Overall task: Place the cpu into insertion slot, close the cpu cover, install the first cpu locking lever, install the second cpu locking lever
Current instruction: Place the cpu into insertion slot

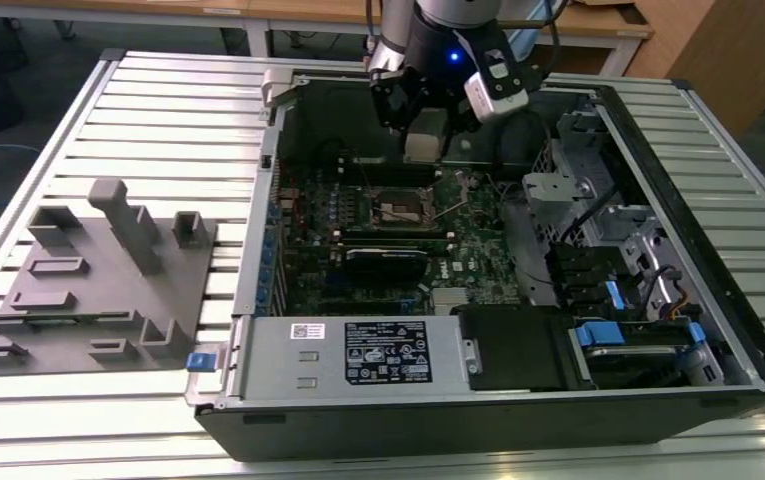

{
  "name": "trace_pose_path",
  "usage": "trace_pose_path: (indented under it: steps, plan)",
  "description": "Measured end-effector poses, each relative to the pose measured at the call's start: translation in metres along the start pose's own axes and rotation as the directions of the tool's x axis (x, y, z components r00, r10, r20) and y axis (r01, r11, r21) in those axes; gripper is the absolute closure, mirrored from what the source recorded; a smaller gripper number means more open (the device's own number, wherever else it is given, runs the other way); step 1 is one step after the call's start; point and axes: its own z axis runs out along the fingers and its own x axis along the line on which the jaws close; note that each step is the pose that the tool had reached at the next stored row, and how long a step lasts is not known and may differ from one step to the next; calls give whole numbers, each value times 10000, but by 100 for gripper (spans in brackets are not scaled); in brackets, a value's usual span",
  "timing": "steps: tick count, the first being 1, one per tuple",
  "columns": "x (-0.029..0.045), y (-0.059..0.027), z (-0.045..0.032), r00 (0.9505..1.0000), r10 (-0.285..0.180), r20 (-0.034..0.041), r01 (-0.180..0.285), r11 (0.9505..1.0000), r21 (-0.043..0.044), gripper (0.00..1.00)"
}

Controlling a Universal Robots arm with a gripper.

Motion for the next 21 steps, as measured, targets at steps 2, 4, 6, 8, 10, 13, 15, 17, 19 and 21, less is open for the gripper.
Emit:
trace_pose_path:
  steps: [2, 4, 6, 8, 10, 13, 15, 17, 19, 21]
  plan:
    - [0, 0, 0, 10000, 0, 0, 0, 10000, 0, 46]
    - [0, -1, 10, 10000, 0, 3, 0, 10000, -6, 46]
    - [0, -2, 22, 10000, 0, 0, 0, 10000, 0, 46]
    - [0, -4, 38, 10000, 0, 1, 0, 10000, -1, 46]
    - [0, -6, 61, 10000, 0, 1, 0, 10000, 0, 46]
    - [-1, -11, 109, 10000, -1, 19, 1, 10000, -2, 46]
    - [-1, -14, 143, 10000, -3, 38, 3, 10000, -2, 46]
    - [0, -17, 177, 10000, -5, 67, 5, 10000, -3, 46]
    - [4, -20, 205, 9999, -11, 109, 11, 10000, -4, 46]
    - [7, -24, 232, 9999, -15, 149, 15, 10000, -6, 46]
